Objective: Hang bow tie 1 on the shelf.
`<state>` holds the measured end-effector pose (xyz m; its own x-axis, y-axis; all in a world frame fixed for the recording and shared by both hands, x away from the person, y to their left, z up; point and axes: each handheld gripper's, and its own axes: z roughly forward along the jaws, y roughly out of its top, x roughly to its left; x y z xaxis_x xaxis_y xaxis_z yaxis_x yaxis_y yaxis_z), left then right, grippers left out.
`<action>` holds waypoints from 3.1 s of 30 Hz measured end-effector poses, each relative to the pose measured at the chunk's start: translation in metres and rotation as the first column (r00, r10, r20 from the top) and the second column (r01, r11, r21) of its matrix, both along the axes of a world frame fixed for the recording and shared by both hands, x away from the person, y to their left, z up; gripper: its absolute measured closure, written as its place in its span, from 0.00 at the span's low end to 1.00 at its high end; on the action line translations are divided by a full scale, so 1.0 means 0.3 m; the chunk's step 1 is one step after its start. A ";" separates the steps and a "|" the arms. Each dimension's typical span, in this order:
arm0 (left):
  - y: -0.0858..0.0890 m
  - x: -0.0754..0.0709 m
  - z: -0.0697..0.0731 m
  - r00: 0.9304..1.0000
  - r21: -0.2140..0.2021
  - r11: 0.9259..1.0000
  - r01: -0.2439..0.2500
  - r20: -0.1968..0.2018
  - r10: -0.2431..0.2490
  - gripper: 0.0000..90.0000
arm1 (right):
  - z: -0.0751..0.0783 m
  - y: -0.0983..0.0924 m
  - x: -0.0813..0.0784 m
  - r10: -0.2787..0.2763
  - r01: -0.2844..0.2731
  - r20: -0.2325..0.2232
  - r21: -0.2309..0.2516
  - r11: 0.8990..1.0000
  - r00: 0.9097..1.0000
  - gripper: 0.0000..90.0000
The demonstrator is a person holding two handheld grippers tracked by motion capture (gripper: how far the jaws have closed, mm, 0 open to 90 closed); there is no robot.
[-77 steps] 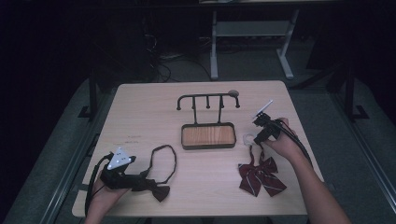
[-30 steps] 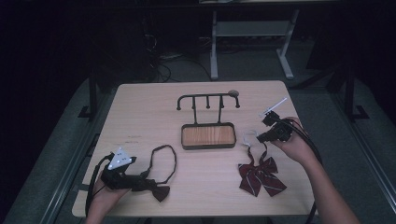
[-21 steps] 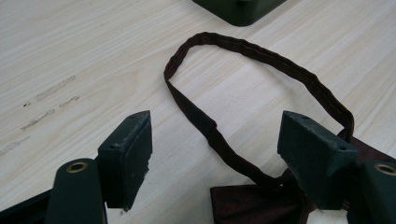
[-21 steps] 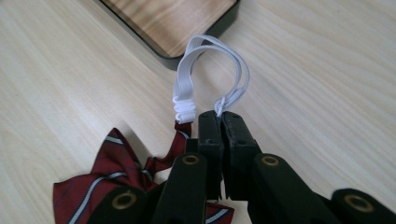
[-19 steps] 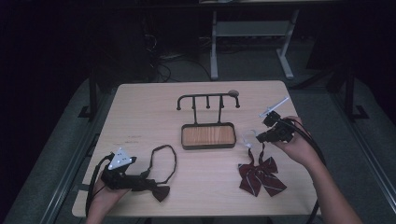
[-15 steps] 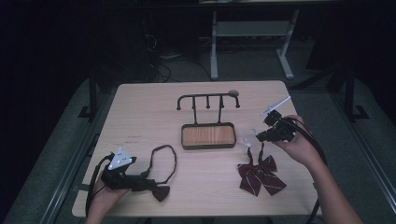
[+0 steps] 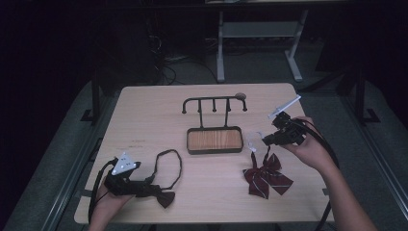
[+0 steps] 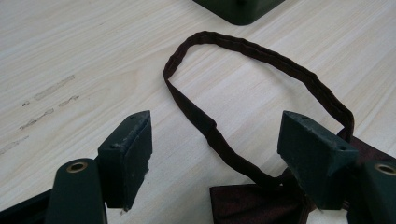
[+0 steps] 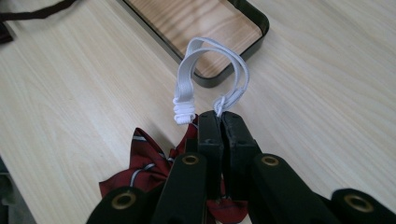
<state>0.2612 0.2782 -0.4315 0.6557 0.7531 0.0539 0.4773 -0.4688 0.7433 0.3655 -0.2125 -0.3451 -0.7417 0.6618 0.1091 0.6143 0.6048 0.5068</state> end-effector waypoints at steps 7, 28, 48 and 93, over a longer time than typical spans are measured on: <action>-0.001 -0.001 0.001 1.000 0.001 1.000 0.000 0.000 0.000 0.30 | 0.038 0.003 -0.006 0.014 -0.015 0.010 0.010 1.000 1.000 0.97; 0.002 0.000 0.001 1.000 -0.004 1.000 -0.002 0.005 0.002 0.30 | 0.165 0.045 0.003 0.045 -0.045 0.064 0.000 0.999 0.997 0.97; 0.005 0.000 0.001 1.000 -0.008 1.000 -0.001 0.007 0.002 0.30 | 0.241 0.106 0.048 0.065 -0.063 0.093 -0.029 0.998 0.994 0.97; 0.016 0.003 0.004 1.000 -0.017 1.000 -0.004 -0.003 0.004 0.30 | 0.233 0.109 0.252 -0.030 0.030 0.056 -0.002 1.000 0.998 0.97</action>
<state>0.2621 0.2828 -0.4304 0.6525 0.7567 0.0395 0.4812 -0.4541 0.7498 0.4410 -0.1796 -0.2751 -0.7264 0.6840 0.0665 0.6030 0.5880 0.5391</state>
